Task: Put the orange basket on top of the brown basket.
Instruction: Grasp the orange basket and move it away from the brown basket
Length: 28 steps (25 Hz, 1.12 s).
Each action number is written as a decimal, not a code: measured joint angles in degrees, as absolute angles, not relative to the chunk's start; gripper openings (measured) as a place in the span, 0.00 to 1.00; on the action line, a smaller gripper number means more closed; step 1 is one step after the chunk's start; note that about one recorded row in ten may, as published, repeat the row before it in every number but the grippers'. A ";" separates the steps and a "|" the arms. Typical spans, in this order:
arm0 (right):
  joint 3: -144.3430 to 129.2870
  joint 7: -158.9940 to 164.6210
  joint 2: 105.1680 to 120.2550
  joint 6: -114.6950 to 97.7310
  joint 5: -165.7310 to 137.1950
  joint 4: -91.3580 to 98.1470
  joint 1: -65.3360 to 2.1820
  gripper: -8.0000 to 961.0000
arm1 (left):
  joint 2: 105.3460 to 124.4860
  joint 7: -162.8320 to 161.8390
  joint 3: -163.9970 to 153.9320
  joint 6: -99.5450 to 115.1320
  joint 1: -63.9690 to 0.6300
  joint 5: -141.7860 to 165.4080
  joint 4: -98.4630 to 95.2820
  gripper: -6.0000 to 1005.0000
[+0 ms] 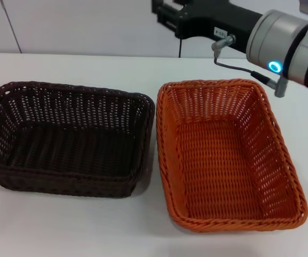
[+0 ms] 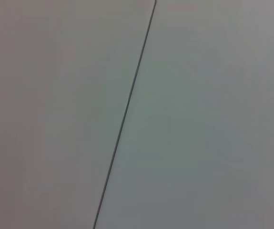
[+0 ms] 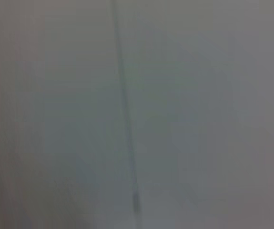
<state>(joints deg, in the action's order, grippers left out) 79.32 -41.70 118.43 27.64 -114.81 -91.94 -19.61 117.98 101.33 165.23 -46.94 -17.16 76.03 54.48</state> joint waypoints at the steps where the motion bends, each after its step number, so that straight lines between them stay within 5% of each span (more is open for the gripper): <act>1: 80.34 -41.72 118.44 30.22 -114.79 -92.47 -19.99 0.47 | 117.97 101.33 165.23 -46.94 -17.18 75.99 54.45 0.74; 28: 92.81 -42.98 118.18 81.11 -116.36 -101.75 -30.53 0.47 | 117.73 101.60 165.32 -47.62 -17.35 71.11 52.19 0.74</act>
<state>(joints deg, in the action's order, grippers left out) 92.81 -42.98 118.18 81.11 -116.36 -101.75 -30.52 117.73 101.60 165.32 -47.62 -17.35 71.11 52.19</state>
